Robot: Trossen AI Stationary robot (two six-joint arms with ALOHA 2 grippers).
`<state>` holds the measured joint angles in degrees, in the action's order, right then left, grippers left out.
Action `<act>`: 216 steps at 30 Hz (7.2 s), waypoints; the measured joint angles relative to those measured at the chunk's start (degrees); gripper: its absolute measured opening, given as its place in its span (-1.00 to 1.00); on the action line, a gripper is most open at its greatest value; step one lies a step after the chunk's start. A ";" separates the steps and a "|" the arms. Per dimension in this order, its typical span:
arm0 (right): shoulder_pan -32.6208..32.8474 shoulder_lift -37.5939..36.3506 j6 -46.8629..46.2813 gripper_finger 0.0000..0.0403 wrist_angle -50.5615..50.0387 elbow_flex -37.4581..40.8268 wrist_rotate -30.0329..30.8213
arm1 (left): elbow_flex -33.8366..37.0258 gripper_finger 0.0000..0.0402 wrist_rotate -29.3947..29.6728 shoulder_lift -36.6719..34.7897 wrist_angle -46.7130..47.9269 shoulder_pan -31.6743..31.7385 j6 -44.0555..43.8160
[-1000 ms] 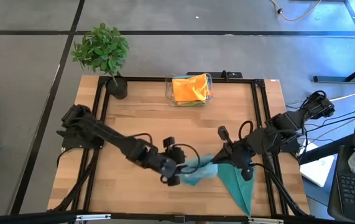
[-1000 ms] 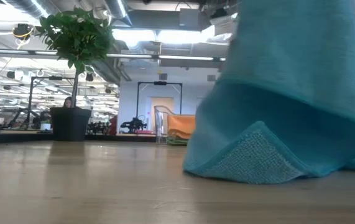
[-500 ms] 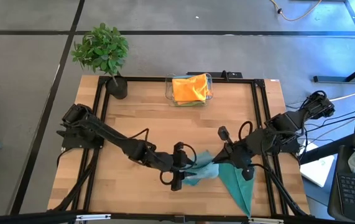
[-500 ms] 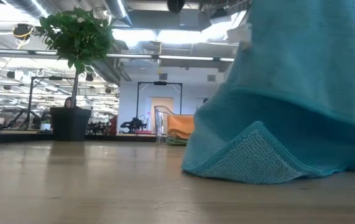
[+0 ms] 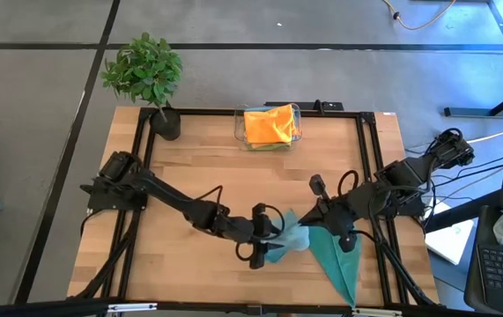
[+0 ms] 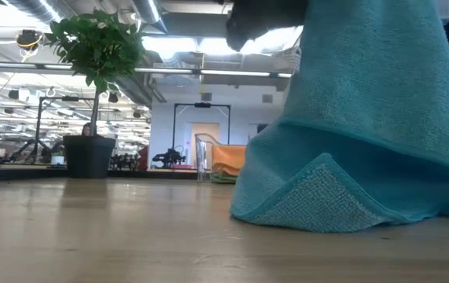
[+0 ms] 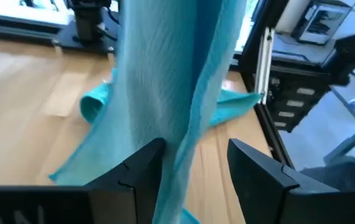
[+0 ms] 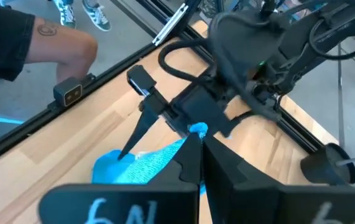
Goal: Fold microfiber towels
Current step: Fold the top blue microfiber towel
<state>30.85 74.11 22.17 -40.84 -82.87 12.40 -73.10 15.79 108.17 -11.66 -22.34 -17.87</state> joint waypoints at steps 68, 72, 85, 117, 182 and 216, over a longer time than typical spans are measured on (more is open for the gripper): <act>0.20 0.00 -7.96 -0.95 -8.81 -0.01 -3.46 | -0.04 -1.00 3.11 -1.26 6.30 -9.82 -12.00; 0.22 0.00 -8.60 -0.95 -9.25 -0.02 -3.46 | -0.04 -1.00 9.66 -5.98 7.23 -14.05 -11.75; 0.17 0.04 -7.08 -0.95 -5.23 -0.09 -15.93 | -0.15 -1.00 31.48 -16.98 13.75 -26.34 -7.47; -6.35 1.97 2.12 -0.95 3.54 -7.32 0.47 | -12.30 -1.00 51.72 -20.27 41.09 -34.76 -3.35; -33.24 11.00 -8.55 -0.91 18.56 39.12 -35.01 | -15.58 -1.00 19.32 9.51 76.89 -16.41 -37.72; -26.59 11.04 -15.53 -0.31 17.62 39.23 -35.00 | -13.61 -0.66 3.25 9.52 63.43 -14.30 -35.53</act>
<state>4.26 85.14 6.65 -23.22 -43.64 -22.60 -86.72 19.04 117.69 51.77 -36.64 -53.40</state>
